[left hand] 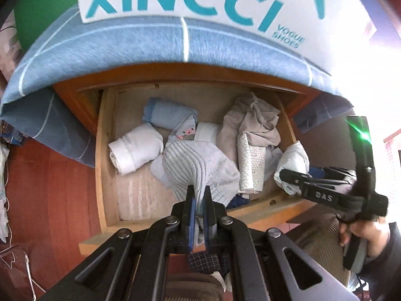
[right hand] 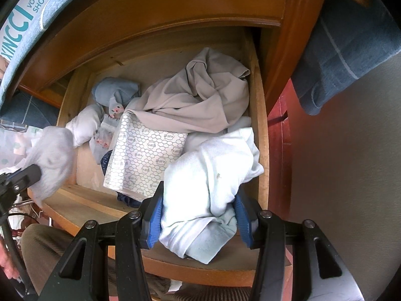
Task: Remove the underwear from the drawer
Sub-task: 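Lift the grey knit item with the left tool and carry it to the white box, then lower the grey knit item into the box and open the left tool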
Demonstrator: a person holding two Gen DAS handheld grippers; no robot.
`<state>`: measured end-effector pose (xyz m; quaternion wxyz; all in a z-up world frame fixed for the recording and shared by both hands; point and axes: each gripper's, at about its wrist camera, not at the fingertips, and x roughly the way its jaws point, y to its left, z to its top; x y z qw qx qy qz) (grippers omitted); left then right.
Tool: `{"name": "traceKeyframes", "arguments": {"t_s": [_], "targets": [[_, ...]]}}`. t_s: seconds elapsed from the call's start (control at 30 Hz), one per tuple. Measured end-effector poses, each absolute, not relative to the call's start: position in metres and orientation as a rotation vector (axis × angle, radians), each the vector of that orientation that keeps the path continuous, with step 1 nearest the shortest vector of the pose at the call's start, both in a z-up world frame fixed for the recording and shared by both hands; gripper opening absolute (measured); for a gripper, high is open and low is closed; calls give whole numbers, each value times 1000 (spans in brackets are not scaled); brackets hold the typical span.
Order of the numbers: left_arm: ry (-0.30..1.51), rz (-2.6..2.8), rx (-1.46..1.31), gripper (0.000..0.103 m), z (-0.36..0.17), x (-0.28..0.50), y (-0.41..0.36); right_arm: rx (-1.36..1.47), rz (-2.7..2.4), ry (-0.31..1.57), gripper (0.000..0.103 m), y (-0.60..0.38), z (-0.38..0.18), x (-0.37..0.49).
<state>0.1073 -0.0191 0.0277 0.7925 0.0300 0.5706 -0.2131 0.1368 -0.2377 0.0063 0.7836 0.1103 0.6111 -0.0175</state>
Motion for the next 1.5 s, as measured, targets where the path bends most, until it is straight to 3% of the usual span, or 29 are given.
{"name": "traceKeyframes", "arguments": {"t_s": [0.43,1.07,1.27,1.5], "targets": [[1156,-471,60,4,74,82,0,229,-51,1320,46,-237,7,136],[774,-465,100,4,256,106,15,230,-57,1320,47,-236,7,136],[736,-430,95,4,278,144,10,237,-55,1322,47,-237,7,136],[761,-424,121,4,267,185,-7,238,-53,1323,47,-237,7,136]]}}
